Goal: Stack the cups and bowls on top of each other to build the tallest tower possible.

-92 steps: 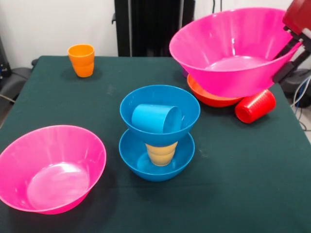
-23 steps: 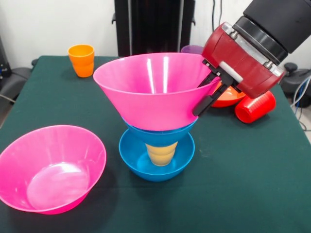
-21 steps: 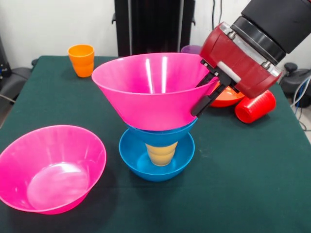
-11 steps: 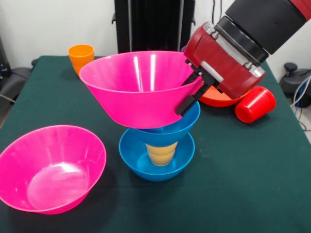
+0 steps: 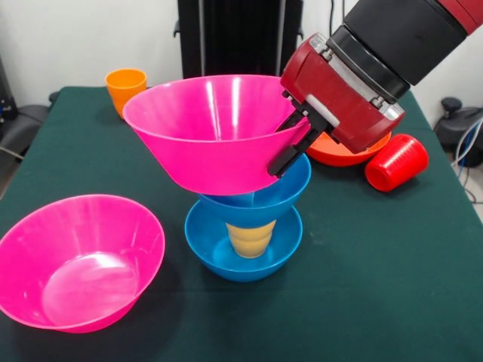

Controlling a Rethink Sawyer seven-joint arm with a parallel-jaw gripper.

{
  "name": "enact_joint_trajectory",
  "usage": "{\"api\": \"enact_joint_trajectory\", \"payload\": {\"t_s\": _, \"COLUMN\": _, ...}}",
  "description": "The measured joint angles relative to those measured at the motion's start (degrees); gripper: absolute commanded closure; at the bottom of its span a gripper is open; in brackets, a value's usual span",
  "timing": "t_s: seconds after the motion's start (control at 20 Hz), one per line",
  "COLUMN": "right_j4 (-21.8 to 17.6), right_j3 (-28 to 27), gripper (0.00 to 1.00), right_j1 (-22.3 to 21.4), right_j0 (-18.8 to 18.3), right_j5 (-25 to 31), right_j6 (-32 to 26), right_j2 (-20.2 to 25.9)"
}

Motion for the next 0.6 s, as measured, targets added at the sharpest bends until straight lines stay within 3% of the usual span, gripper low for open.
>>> {"api": "enact_joint_trajectory", "payload": {"t_s": 0.6, "right_j4": 1.1, "right_j3": 0.0, "gripper": 1.0, "right_j1": 0.1, "right_j0": 0.1, "right_j5": 5.0, "right_j6": 0.0, "right_j2": 0.5}}
